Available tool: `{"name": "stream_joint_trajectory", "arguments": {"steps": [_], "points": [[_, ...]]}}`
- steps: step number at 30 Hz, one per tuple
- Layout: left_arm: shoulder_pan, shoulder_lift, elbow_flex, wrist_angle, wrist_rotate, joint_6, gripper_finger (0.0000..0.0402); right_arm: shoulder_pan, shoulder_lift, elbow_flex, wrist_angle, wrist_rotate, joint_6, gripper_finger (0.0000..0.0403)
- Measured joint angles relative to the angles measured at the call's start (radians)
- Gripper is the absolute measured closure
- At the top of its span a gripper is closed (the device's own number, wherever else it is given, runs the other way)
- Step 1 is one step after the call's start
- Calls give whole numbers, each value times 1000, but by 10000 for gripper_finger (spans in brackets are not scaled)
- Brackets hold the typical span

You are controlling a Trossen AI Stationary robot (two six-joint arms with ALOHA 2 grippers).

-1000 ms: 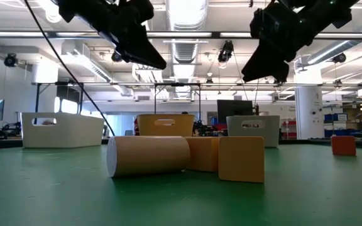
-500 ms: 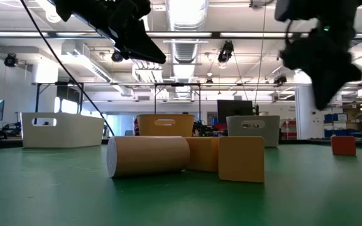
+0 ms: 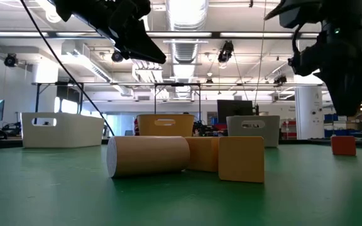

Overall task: Sort & place blocks by color
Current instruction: Put the orange block into the light gray bin

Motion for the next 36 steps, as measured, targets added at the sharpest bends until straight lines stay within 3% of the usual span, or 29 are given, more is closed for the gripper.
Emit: {"name": "stream_joint_trajectory", "arguments": {"steps": [3,8,16,23,36], "points": [[0,0,0,0,0,5,292,0,41,0,2,2,15,185],[0,0,0,0,0,5,292,0,114,0,6,-1,-121,130],[0,0,0,0,0,8,292,0,215,0,67,6,-250,108],[0,1,0,0,-2,8,292,0,263,0,77,7,-280,145],[0,2,-1,1,-3,8,292,-1,267,0,90,10,-296,281]]}}
